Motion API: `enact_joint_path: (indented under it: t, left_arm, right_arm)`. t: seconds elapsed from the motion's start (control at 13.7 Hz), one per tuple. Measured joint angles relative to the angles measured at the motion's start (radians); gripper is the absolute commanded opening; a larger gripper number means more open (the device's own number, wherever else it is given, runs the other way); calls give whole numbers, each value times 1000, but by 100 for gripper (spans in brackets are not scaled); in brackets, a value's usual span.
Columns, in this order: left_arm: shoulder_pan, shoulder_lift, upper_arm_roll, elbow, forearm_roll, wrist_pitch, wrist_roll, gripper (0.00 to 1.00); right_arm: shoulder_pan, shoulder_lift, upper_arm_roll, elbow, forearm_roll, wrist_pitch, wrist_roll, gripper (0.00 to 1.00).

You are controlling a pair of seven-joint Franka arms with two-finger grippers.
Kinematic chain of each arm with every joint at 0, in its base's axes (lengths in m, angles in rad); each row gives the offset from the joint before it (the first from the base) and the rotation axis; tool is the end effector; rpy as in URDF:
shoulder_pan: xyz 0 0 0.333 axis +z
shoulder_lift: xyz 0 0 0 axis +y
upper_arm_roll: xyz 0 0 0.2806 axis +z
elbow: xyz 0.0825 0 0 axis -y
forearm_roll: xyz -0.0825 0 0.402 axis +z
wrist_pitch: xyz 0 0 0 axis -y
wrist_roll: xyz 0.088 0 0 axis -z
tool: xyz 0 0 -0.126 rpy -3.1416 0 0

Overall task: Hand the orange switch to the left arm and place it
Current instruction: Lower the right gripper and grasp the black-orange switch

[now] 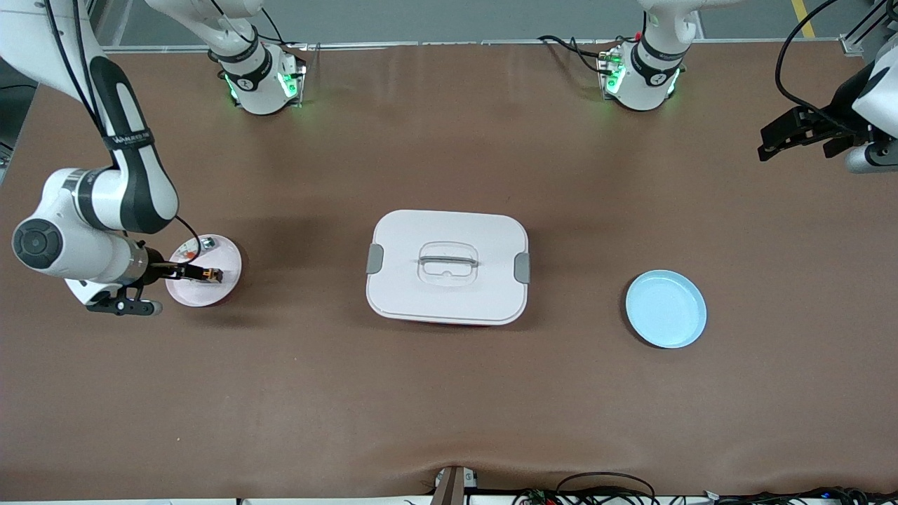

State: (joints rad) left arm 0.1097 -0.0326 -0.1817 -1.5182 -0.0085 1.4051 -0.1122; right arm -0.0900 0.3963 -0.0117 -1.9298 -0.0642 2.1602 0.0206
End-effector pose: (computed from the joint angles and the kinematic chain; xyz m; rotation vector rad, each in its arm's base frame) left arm 0.5430 -0.0419 0.5996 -3.1335 -0.0619 0.1269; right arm 0.5963 -0.0645 0.2058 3.0801 -0.1258 -0.2595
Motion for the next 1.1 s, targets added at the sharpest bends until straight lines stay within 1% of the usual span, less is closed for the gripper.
enact_joint_path:
  t: [0.66,1.1]
  left_arm:
    - [1,2,1,0,2,2,0,100]
    - [0,16,1,0,2,23,2,100]
  right_arm:
    - [8,99,6,-5,-1,9,-15,100]
    - [12,132,7,-6,-23,39,-16,100]
